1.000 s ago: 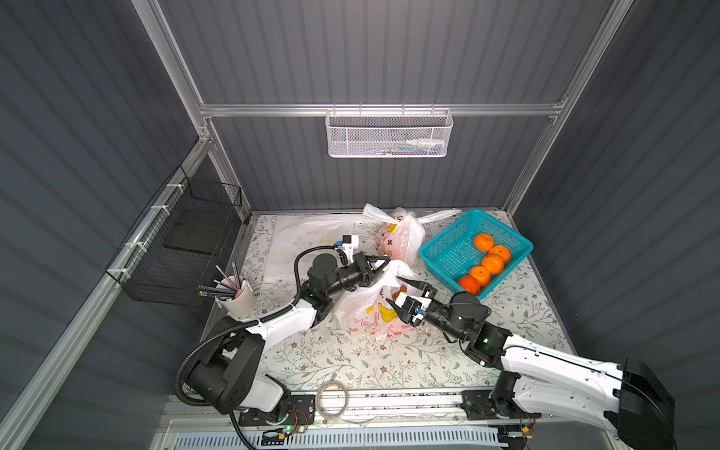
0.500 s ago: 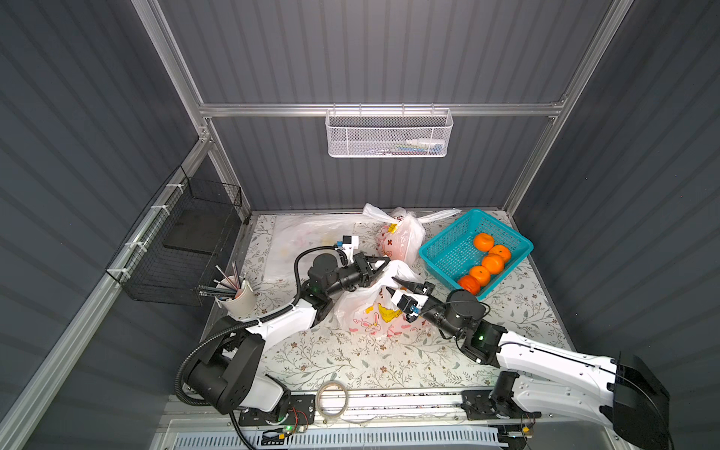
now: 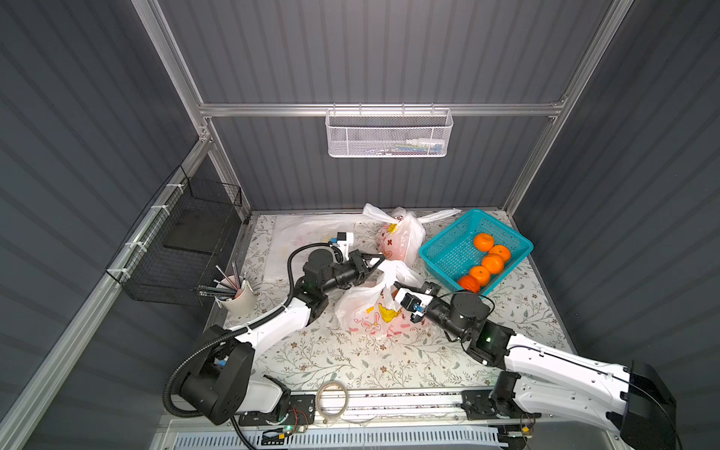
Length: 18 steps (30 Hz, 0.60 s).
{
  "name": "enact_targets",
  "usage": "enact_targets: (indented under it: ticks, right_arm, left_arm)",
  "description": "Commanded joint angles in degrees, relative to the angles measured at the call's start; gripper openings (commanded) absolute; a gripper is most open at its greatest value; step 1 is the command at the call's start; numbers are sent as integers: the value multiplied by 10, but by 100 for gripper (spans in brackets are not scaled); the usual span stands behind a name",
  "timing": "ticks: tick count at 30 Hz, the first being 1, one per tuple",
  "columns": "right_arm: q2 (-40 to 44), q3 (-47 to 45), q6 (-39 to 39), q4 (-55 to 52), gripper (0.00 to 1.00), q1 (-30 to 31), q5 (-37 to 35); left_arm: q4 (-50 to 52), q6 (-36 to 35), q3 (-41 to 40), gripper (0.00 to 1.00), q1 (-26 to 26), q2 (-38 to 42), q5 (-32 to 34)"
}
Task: Place the oranges into plastic bags & tie knots
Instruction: Tie the plastic bag at the center of the board.
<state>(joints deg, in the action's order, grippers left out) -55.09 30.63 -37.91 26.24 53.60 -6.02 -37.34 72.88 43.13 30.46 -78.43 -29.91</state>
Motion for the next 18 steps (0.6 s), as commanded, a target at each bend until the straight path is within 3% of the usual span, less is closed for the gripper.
enact_targets:
  ticks: [1, 10, 17, 18]
  right_arm:
    - [32, 10, 32, -85, 0, -2, -35]
    - [114, -25, 92, -232, 0, -4, -63]
    - [138, -21, 134, -245, 0, -5, -17]
    - [138, -14, 142, -250, 5, -5, -11]
  left_arm:
    - [59, -47, 19, 0, -27, 20, 2]
    - [210, -162, 57, 0, -59, 38, 31]
    - [219, -199, 75, 0, -60, 15, 0]
    - [216, -202, 75, 0, -60, 15, -2]
